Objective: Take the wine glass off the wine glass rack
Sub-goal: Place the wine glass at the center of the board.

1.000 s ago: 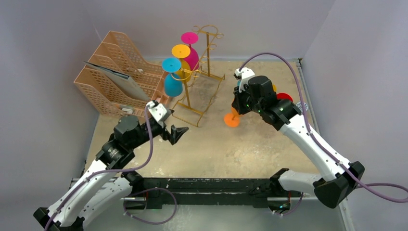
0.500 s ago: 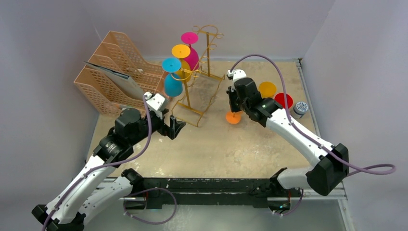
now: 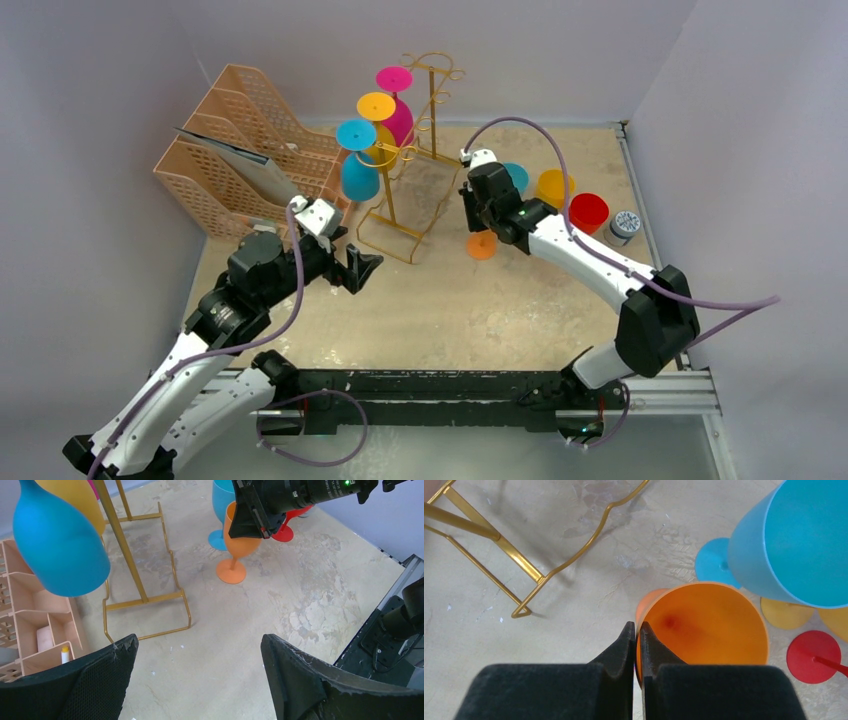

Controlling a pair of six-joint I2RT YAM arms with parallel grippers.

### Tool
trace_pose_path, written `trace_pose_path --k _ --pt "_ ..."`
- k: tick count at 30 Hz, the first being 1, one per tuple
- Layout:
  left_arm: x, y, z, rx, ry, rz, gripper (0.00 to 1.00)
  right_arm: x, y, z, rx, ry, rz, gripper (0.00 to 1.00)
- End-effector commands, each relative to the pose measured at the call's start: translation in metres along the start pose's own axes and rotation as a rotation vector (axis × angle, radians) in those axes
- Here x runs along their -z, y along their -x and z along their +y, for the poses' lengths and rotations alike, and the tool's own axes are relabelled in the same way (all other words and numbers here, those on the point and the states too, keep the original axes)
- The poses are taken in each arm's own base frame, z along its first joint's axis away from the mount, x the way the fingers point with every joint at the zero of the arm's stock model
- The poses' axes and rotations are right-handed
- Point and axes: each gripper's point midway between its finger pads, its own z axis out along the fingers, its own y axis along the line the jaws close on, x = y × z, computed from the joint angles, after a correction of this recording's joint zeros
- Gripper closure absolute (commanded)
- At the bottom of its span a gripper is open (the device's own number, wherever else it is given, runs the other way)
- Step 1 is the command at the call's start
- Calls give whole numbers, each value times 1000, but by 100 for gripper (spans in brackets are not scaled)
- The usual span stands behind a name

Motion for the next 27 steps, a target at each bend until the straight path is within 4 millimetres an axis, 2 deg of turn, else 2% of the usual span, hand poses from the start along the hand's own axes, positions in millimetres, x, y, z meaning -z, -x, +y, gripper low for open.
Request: trace_pose_path --k 1,11,20,27 --pt "1 2 0 -15 -3 -4 9 4 31 -6 -53 -28 -87 100" --pt "-2 -1 0 -23 -9 9 9 -3 30 -14 -89 -21 -71 100" --pt "-3 -1 1 -31 -6 7 9 -5 27 -12 -87 -11 -48 97" --pt "-3 -1 1 -28 -5 7 9 -3 30 -12 -75 -11 -35 87"
